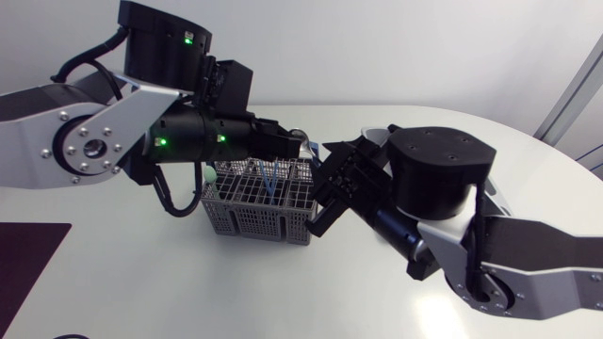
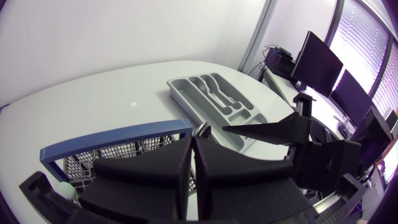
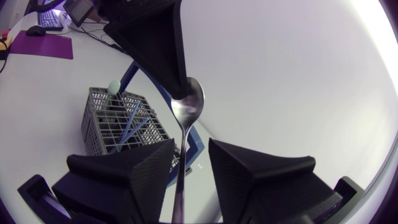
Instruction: Unload the cutlery basket into the drawer organizer.
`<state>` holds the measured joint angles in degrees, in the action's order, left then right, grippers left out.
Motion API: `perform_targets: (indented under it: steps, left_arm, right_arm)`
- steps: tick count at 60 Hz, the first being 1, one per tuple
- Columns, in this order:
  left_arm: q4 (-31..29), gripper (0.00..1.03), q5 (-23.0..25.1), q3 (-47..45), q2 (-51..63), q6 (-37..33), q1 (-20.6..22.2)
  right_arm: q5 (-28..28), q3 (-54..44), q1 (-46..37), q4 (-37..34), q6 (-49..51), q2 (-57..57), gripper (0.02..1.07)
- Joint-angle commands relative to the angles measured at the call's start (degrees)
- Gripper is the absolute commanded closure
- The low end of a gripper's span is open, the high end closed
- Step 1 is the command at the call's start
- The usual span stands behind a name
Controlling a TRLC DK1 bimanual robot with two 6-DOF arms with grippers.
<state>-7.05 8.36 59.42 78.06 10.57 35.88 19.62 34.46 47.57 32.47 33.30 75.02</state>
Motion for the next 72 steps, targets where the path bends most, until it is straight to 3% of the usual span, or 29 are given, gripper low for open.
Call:
perform_targets:
  steps: [1, 6, 17, 25, 35, 72]
  left_arm:
    - [-0.16, 1.0, 0.43, 1.75, 0.78, 1.82, -0.55]
    - [-0.25, 1.0, 0.52, 1.67, 0.86, 1.82, -0.55]
    - [-0.33, 1.0, 0.6, 1.49, 1.04, 1.91, -0.46]
    - [-0.42, 1.0, 0.6, 1.58, 1.04, 2.0, -0.28]
    - [-0.77, 1.0, 0.69, 1.67, 1.04, 2.09, -0.28]
    - [-0.77, 1.0, 1.13, 1.67, 1.22, 2.09, 0.6]
  right_arm:
    - [0.77, 0.26, 0.42, 1.28, 0.8, 0.91, 0.71]
    - [1.13, 0.35, 0.77, 1.37, 0.89, 1.09, 0.71]
    - [1.39, 0.08, 1.65, 1.37, 1.15, 1.09, 0.84]
    - [1.65, 0.08, 1.91, 1.37, 1.24, 1.27, 0.84]
    - [1.65, 0.0, 2.17, 1.37, 1.42, 1.27, 0.97]
    - [1.65, -1.15, 2.17, 1.63, 1.59, 1.44, 1.02]
